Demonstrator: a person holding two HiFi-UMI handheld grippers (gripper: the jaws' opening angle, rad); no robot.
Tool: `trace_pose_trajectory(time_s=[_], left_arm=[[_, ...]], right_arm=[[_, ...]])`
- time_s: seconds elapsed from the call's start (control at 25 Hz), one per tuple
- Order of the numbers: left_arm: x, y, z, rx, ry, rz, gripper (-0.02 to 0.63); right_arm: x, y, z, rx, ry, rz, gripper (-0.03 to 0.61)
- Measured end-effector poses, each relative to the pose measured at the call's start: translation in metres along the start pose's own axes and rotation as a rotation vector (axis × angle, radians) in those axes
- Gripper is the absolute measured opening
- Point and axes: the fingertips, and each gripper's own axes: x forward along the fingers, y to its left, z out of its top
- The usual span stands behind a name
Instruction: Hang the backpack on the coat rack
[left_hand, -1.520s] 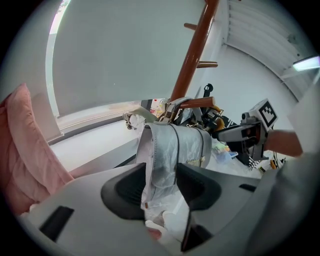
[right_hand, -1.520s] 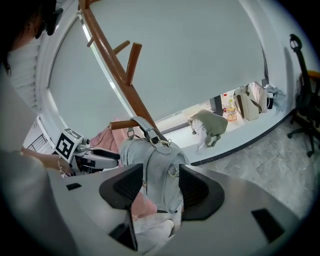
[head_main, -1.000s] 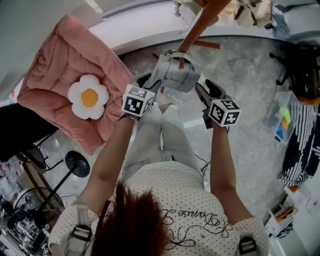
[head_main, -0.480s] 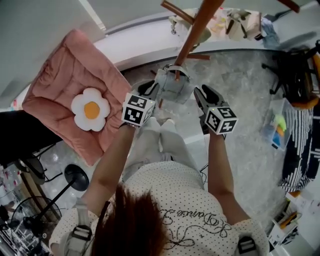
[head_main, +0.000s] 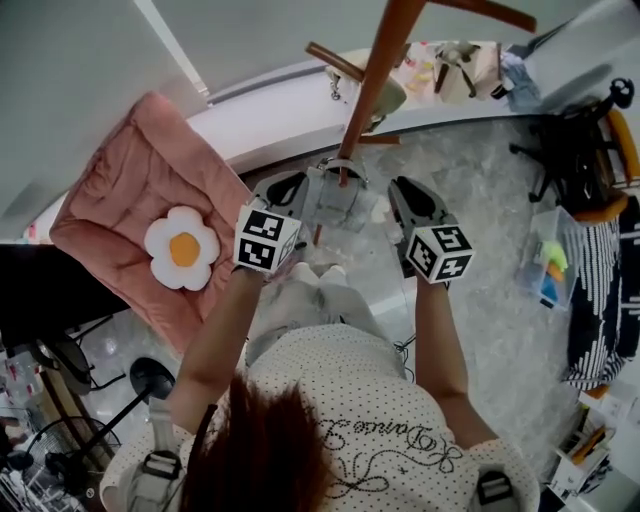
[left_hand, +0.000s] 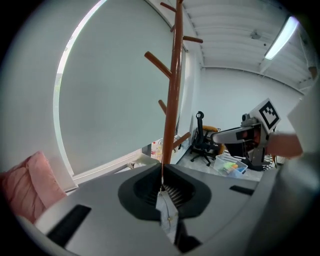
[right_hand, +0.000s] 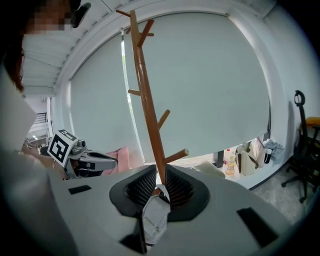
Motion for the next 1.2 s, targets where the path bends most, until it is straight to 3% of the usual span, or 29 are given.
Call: trace_pose_trajectory(time_s=[0.12, 0.32, 0.72, 0.96, 1.2], left_arm=[[-0.006, -0.001, 0.020, 0.023, -0.026, 0.003, 0.006], [-0.005, -0.001, 0.052, 0.038, -0.067, -0.030, 0.005], [-0.032, 0.001, 0.120, 0.097, -0.234, 0.025, 0.005], [-0.054, 0.004, 0.153, 0.093, -0.322, 0.059, 0.005], [-0.073, 0.007, 0.177, 0.086, -0.382, 0.082, 0.005]], right_arm=[[-0.005, 0.007, 0.020, -0.019, -0.034, 0.021, 0.012], [-0.006, 0.011, 0.049, -0.079, -0.056, 0.019, 0.011], [-0.028, 0.015, 0.107, -0.141, -0.166, -0.025, 0.011], [-0.048, 0.016, 0.139, -0.241, -0.252, -0.116, 0.011], [-0.064, 0.028, 0.162, -0.249, -0.339, -0.119, 0.011]])
